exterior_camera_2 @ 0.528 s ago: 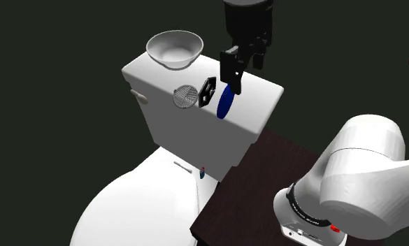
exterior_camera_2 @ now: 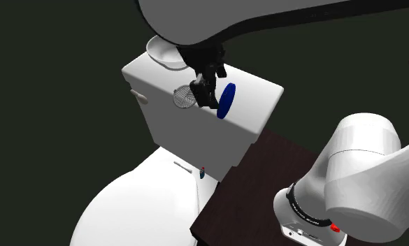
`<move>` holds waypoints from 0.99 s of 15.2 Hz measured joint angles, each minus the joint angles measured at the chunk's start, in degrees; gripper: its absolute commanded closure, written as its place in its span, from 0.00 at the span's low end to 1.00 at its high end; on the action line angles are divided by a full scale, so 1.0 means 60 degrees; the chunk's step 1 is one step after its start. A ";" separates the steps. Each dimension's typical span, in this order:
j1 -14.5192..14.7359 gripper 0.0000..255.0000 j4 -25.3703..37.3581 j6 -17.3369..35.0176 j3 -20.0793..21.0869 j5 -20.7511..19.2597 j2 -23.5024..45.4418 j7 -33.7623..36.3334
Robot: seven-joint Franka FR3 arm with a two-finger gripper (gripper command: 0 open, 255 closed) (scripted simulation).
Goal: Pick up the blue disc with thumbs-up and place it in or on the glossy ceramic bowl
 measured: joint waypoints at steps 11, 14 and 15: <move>0.0067 0.00 -0.0946 0.0958 -0.0041 -0.0286 0.0153 -0.0246; 0.0066 0.00 -0.0955 0.0969 -0.0043 -0.0288 0.0153 -0.0246; 0.0066 1.00 -0.0955 0.0969 -0.0043 -0.0288 0.0153 -0.0246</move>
